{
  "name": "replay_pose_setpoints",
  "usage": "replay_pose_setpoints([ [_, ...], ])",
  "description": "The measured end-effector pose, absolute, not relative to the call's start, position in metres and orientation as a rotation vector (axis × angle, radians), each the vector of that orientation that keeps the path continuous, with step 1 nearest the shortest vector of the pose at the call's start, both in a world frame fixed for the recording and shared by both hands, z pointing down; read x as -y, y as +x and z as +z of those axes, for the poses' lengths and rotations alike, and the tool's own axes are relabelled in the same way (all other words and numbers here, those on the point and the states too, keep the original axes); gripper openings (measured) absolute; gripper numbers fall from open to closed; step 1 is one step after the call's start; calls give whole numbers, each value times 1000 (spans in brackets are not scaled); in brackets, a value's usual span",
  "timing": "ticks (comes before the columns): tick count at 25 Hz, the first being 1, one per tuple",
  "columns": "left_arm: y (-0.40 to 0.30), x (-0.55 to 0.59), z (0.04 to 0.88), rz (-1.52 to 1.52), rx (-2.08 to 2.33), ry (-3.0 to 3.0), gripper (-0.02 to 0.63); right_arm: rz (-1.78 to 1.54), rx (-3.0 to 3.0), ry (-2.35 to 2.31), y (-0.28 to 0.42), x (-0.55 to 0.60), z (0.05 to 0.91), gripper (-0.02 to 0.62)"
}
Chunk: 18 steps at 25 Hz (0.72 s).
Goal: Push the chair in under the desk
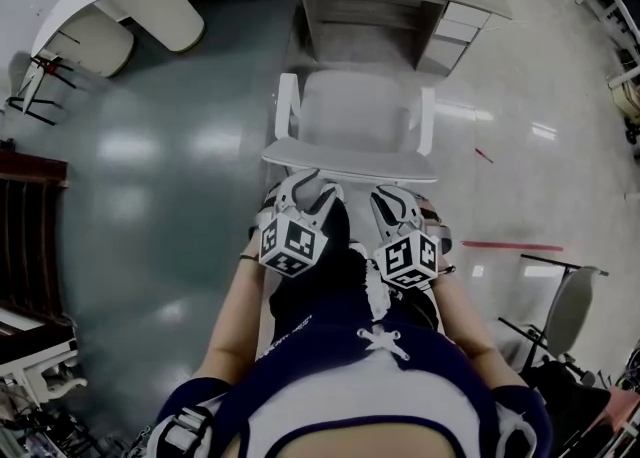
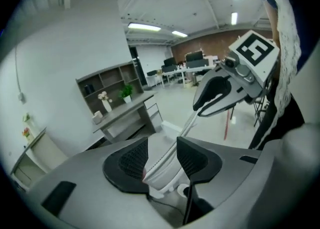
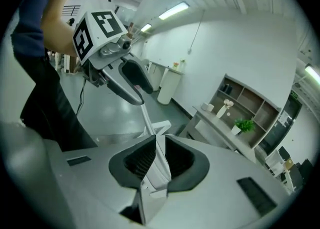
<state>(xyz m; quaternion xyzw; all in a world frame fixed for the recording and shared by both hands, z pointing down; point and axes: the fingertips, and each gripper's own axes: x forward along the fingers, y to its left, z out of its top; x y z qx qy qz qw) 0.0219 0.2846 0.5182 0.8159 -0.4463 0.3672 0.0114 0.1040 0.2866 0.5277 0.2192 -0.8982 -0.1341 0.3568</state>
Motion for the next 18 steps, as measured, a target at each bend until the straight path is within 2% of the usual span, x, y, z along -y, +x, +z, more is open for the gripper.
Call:
replay_pose_setpoints([
  [2, 18, -283, 535, 1307, 1341, 2548, 172, -325, 2277, 511, 101, -285, 542, 31],
  [4, 15, -280, 552, 1449, 1282, 2543, 179, -320, 2237, 478, 98, -281, 553, 83],
  [6, 14, -276, 565, 1537, 1219, 2543, 183, -334, 2196, 466, 97, -274, 563, 103],
  [18, 1, -250, 624, 1806, 949, 2529, 209, -383, 2060, 368, 94, -243, 614, 115],
])
